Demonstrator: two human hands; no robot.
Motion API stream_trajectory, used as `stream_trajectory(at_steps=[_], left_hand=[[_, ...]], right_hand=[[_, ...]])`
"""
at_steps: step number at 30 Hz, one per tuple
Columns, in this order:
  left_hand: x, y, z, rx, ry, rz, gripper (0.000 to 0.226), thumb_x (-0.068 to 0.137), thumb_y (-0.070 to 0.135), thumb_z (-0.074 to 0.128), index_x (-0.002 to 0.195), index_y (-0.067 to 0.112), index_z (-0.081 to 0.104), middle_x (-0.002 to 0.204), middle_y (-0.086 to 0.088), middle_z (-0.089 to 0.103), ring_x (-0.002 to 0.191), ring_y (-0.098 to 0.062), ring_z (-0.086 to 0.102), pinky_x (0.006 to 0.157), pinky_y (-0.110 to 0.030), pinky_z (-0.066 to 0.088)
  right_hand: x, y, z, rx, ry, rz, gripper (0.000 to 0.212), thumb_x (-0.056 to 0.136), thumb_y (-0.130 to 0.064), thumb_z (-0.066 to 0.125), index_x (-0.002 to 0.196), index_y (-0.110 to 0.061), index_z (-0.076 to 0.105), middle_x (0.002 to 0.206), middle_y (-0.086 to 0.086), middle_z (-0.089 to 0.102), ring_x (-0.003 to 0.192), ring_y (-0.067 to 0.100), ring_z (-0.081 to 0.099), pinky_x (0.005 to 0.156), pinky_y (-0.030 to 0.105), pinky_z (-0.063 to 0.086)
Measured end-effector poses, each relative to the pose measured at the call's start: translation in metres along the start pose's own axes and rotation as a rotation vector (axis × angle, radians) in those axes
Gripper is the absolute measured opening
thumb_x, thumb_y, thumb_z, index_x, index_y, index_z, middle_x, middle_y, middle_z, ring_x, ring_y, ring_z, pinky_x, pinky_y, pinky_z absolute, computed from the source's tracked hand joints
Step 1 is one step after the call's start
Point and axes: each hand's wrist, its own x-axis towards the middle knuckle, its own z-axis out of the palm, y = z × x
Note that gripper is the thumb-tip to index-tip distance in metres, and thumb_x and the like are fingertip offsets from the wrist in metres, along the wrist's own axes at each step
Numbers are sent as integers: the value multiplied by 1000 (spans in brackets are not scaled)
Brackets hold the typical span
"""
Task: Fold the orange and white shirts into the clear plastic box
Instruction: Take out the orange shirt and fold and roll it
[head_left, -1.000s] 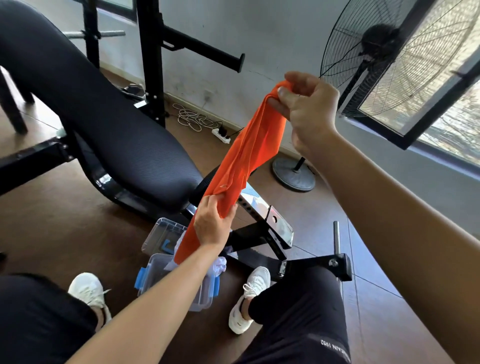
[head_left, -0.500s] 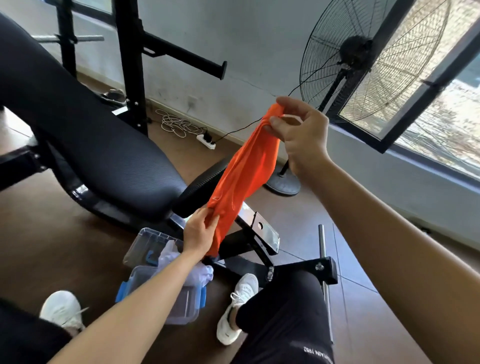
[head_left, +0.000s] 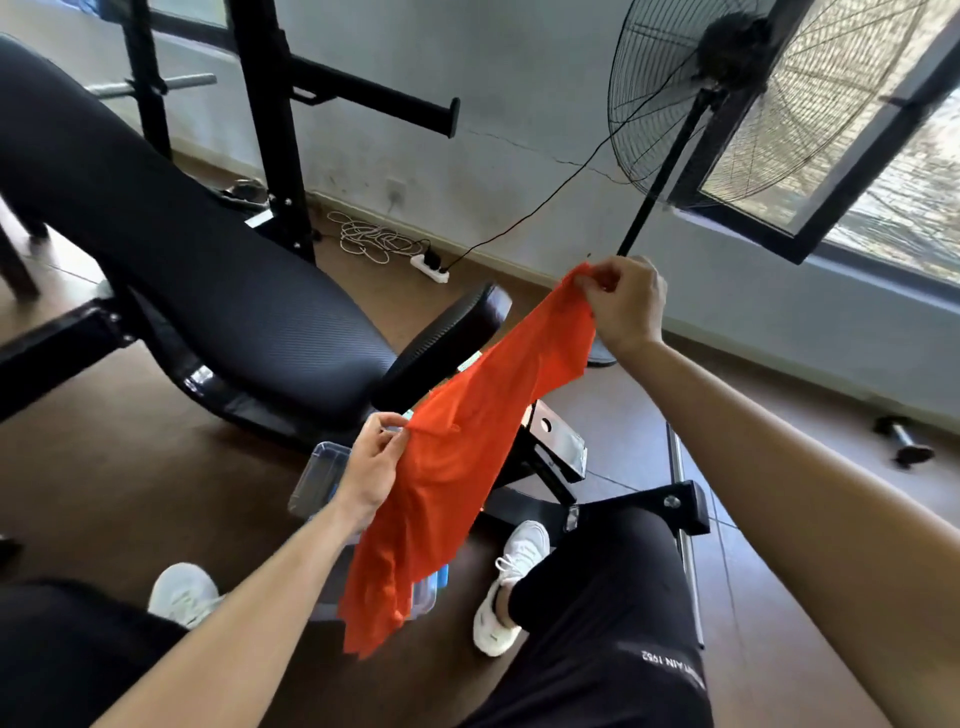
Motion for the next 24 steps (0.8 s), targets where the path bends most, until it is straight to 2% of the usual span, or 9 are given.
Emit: stream_trajectory(at_steps=[3, 4, 6, 7, 9, 12, 15, 18, 24], left_hand=[[-3, 2, -7, 84, -33, 41, 14, 104, 8, 51, 94, 15, 58, 65, 6, 51, 55, -3, 43, 51, -15, 37], [-1, 1, -10, 135, -50, 33, 26, 104, 5, 49, 88, 19, 62, 66, 7, 55, 59, -7, 44, 54, -17, 38], [1, -1, -14, 213, -86, 11, 42, 102, 0, 48, 76, 26, 70, 71, 8, 62, 68, -12, 48, 61, -21, 41], [1, 0, -14, 239, -97, 1, 39, 99, 3, 52, 75, 27, 72, 74, 7, 64, 72, -13, 51, 66, -23, 43], [2, 3, -14, 331, -124, -11, 8, 87, 24, 70, 78, 26, 71, 80, 6, 65, 75, -13, 55, 74, -29, 46], [1, 2, -12, 688, -76, 121, 37, 61, 36, 94, 76, 31, 61, 86, 9, 65, 77, -9, 60, 76, -26, 49], [4, 3, -8, 828, 0, 290, 32, 66, 33, 91, 72, 35, 60, 84, 8, 62, 79, -14, 61, 77, -35, 51], [6, 7, -10, 756, -47, 323, 25, 74, 25, 89, 75, 38, 67, 85, 6, 66, 80, -14, 63, 79, -34, 52], [9, 2, -16, 758, -14, 386, 7, 82, 20, 83, 85, 17, 78, 82, 10, 73, 76, -9, 69, 77, -37, 57]], right_hand=[[3, 8, -1, 35, 15, 111, 18, 85, -25, 71, 99, -16, 78, 111, 9, 67, 100, 24, 63, 89, 24, 41], [4, 10, -1, 63, 18, 153, 18, 83, -28, 70, 96, -19, 78, 107, 7, 71, 97, 27, 68, 93, 31, 48], [8, 17, 3, 133, 20, 242, 17, 77, -34, 68, 86, -23, 77, 87, 6, 76, 77, 32, 73, 82, 48, 60], [10, 21, 6, 139, 18, 272, 15, 77, -35, 68, 83, -23, 75, 81, 7, 75, 69, 32, 73, 75, 50, 62], [10, 25, 13, 138, 23, 287, 15, 79, -36, 67, 81, -22, 74, 78, 9, 74, 66, 33, 73, 72, 48, 62], [10, 29, 21, 160, 37, 291, 19, 75, -41, 64, 79, -24, 72, 80, 7, 74, 73, 35, 73, 73, 49, 62], [12, 35, 23, 157, 55, 308, 17, 74, -39, 64, 78, -25, 72, 81, 4, 74, 73, 34, 73, 72, 49, 62], [14, 42, 19, 149, 83, 319, 12, 75, -39, 64, 74, -28, 68, 81, 5, 74, 73, 33, 73, 76, 47, 62], [15, 56, 16, 154, 82, 344, 21, 75, -41, 63, 77, -21, 69, 77, 9, 73, 73, 34, 72, 79, 45, 61]])
